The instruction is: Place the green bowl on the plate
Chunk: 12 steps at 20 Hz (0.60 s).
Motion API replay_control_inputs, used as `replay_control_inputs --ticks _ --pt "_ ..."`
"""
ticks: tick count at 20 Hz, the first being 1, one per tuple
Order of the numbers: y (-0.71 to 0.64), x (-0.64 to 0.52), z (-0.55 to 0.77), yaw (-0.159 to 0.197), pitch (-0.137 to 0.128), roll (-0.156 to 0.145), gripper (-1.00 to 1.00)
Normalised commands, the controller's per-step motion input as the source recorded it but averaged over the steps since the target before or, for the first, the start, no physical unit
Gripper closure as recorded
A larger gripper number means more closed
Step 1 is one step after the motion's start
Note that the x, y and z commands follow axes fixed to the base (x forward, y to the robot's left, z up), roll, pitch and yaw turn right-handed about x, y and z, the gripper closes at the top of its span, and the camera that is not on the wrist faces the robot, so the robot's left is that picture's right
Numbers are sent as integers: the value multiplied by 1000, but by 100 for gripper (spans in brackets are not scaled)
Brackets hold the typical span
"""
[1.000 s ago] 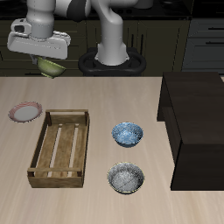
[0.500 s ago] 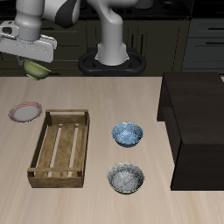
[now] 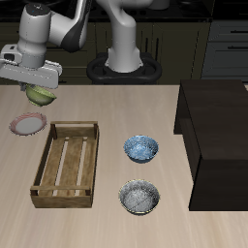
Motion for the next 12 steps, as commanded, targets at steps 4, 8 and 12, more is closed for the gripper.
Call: replay_control_inputs --ticks 4,8,12 --pt "2 101 -335 14 40 -13 100" --pt "-147 172 -417 -7 58 -48 100" --pt "-84 -12 -265 -16 32 -26 100"
